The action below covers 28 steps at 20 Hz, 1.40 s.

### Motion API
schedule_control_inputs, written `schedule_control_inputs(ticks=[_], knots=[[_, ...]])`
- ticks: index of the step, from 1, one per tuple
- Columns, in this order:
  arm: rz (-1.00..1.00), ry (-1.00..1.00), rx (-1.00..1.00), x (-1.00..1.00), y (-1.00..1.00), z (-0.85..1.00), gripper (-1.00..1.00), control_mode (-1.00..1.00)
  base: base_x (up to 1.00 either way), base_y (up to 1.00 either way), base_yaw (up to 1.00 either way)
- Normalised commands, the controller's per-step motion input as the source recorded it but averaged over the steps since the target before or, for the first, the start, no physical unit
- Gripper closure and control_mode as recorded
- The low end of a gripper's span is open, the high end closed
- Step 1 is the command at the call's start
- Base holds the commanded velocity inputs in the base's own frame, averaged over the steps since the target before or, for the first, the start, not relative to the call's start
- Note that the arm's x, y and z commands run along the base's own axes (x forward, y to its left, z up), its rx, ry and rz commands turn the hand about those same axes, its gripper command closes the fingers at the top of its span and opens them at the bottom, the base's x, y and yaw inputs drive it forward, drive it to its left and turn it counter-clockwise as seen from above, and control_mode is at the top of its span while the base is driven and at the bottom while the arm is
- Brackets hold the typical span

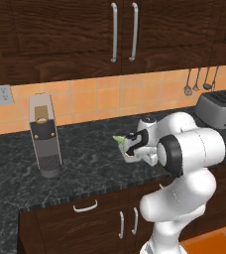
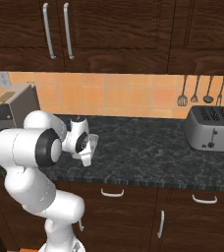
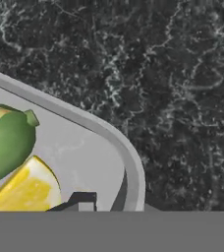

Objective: Take the meat container that has the shrimp and place it on the second highest rack of the freezer. Then take the vegetable container that has the corn and lemon wedge and place it on the highest rack of the freezer.

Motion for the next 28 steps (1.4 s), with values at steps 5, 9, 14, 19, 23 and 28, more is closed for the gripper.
schedule_control_inputs(ticks=[5, 9, 14, 19, 23, 28], knots=[[-0.01, -0.08, 0.06, -0.43, -0.02, 0.88, 1.00, -1.00, 0.00, 0.00, 0.00], [0.00, -0.08, 0.07, -0.67, 0.00, 1.00, 1.00, -1.00, 0.00, 0.00, 0.00], [0.00, 0.00, 0.00, -0.97, 0.00, 1.00, 1.00, -1.00, 0.00, 0.00, 0.00], [0.00, 0.00, 0.00, -0.95, -0.04, 1.00, 1.00, -1.00, 0.00, 0.00, 0.00], [-0.01, 0.00, 0.00, -0.91, -0.21, 1.00, 1.00, -1.00, 0.00, 0.00, 0.00], [-0.03, 0.01, 0.00, -0.76, -0.18, 0.98, 1.00, -1.00, 0.00, 0.00, 0.00]])
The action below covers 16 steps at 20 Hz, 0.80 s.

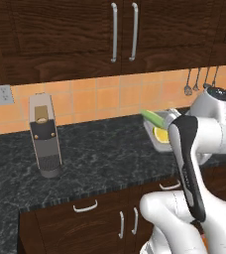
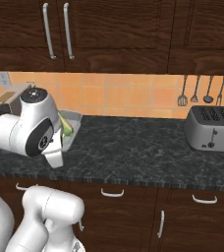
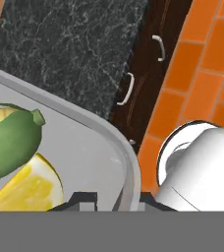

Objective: Take the meat container that has the shrimp and place it on the second highest rack of the freezer. Then take the vegetable container that has the corn and lemon wedge and place it on the highest rack of the freezer.

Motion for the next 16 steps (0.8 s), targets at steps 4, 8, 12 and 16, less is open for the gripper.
schedule_control_inputs(ticks=[4, 8, 12, 16], knots=[[-0.01, 0.08, 0.00, -0.87, -0.13, 0.35, 1.00, -1.00, 0.00, 0.00, 0.00], [-0.01, 0.14, -0.05, -0.67, 0.00, 0.00, 1.00, -1.00, 0.00, 0.00, 0.00], [0.00, 0.00, 0.00, 0.00, 0.00, 0.00, 1.00, 1.00, -0.82, -0.17, -0.31], [0.00, 0.00, 0.00, 0.00, 0.00, 0.00, 1.00, 1.00, -0.51, -0.31, -0.69]])
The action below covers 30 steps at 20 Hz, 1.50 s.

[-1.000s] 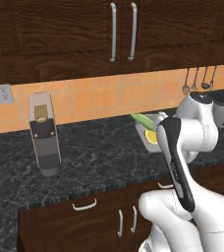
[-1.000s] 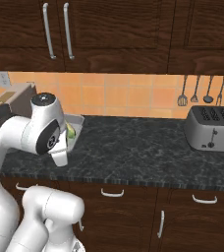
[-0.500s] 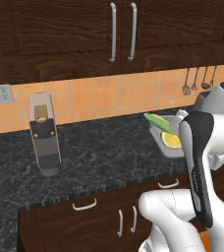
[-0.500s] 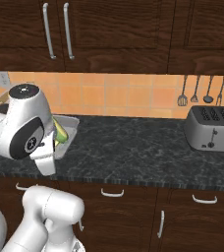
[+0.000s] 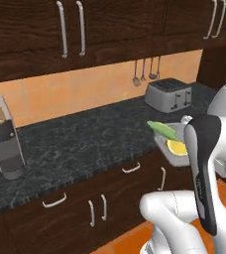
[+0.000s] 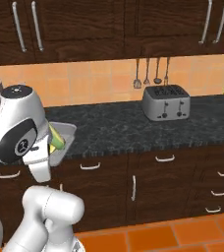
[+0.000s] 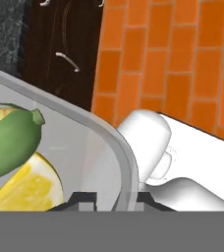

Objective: Take the meat container that has the shrimp and place it on the second highest rack of the freezer. Then take the vegetable container that has the corn and lemon wedge and place it on the highest rack of the freezer.

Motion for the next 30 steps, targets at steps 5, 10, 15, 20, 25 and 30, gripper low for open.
schedule_control_inputs(ticks=[5, 10, 15, 20, 25, 30], knots=[[0.00, 0.00, 0.00, 0.00, 0.00, 0.00, 1.00, 1.00, -0.16, -0.45, -0.72], [0.00, 0.00, 0.00, 0.00, 0.00, 0.00, 1.00, 1.00, 0.00, -0.65, -0.74], [0.00, 0.00, 0.00, 0.00, 0.00, 0.00, 1.00, 1.00, 0.00, -0.81, -0.70], [0.00, 0.00, 0.00, 0.00, 0.00, 0.00, 1.00, 1.00, 0.06, -0.96, -0.63], [0.00, 0.00, 0.00, 0.00, 0.00, 0.00, 1.00, 1.00, 0.53, -0.53, -0.54], [0.00, 0.00, 0.00, 0.00, 0.00, 0.00, 1.00, 1.00, 1.00, 0.00, -0.33]])
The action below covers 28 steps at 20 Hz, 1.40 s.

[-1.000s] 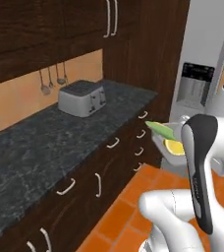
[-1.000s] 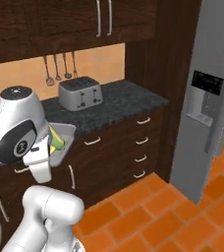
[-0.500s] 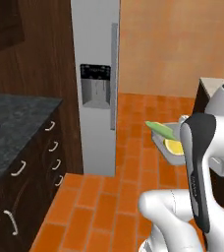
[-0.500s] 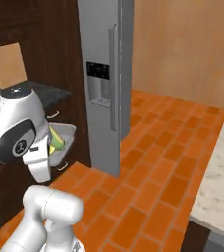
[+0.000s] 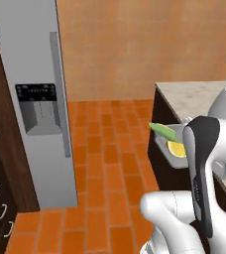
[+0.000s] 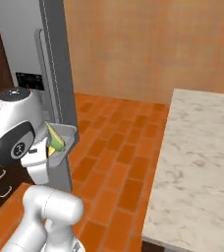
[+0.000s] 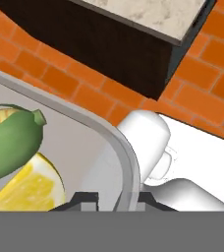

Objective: Take the meat container that has the shrimp and place it on the second highest rack of the freezer. Then take the vegetable container that has the corn and lemon wedge and place it on the highest rack of the freezer.

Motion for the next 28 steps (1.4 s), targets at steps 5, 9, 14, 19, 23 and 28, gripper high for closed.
schedule_control_inputs(ticks=[5, 9, 14, 19, 23, 28], knots=[[0.00, 0.00, 0.00, 0.00, 0.00, 0.00, 1.00, 1.00, 1.00, 0.00, -0.22], [0.00, 0.00, 0.00, 0.00, 0.00, 0.00, 1.00, 1.00, 1.00, 0.00, -0.14], [0.00, 0.00, 0.00, 0.00, 0.00, 0.00, 1.00, 1.00, 1.00, 0.00, -0.07], [0.00, 0.00, 0.00, 0.00, 0.00, 0.00, 1.00, 1.00, 1.00, 0.00, -0.01], [0.00, 0.00, 0.00, 0.00, 0.00, 0.00, 1.00, 1.00, 1.00, 0.00, 0.00], [0.00, 0.00, 0.00, 0.00, 0.00, 0.00, 1.00, 1.00, 1.00, 0.00, 0.04]])
